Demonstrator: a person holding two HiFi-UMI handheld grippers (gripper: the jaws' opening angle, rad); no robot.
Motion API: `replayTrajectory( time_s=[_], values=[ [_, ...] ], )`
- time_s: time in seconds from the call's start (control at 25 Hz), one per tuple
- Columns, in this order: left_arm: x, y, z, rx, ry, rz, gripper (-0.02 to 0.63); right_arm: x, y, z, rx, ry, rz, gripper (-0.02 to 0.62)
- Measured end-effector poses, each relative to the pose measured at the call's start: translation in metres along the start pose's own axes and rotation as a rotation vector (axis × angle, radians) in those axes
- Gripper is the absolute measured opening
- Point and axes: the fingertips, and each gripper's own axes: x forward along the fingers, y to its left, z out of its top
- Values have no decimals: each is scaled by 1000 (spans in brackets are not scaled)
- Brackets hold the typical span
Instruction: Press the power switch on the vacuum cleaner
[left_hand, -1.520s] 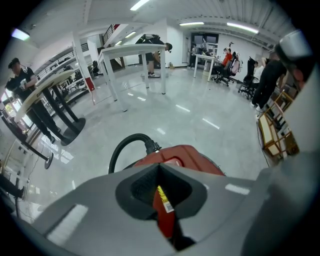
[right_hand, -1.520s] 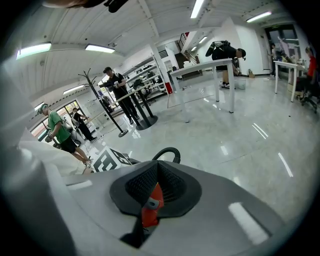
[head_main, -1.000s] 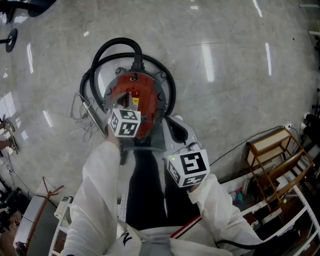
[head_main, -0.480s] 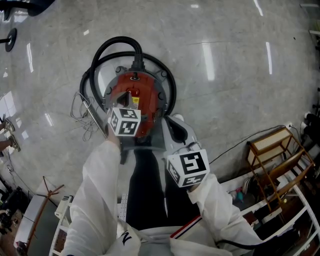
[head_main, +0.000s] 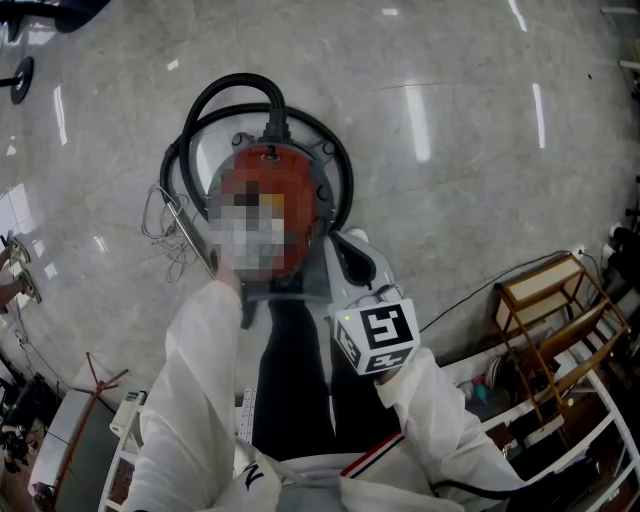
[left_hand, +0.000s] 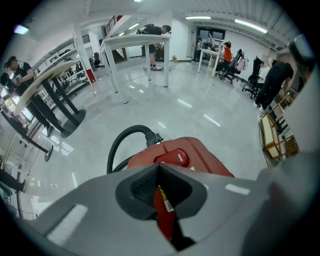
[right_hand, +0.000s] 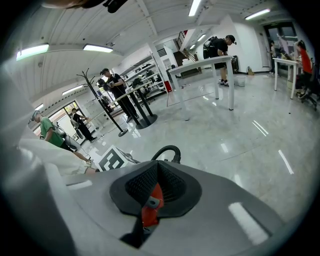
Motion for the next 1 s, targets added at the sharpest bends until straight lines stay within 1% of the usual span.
replayTrajectory(
  time_s=[0.16,0.44,0.76,1.0],
  values=[
    [0,1,0,7,-2,9,0,0,-1,-2,-3,5,0,2],
    [1,1,1,2,-9,1,0,0,0,-2,-9,6,1,0],
    [-9,-3,10,-52,-57,-7,0,-7,-5,-1,-32,10,2,0],
    [-37,3,18,-110,-112,8,0,-20,0,4,-62,2,9,1]
  ],
)
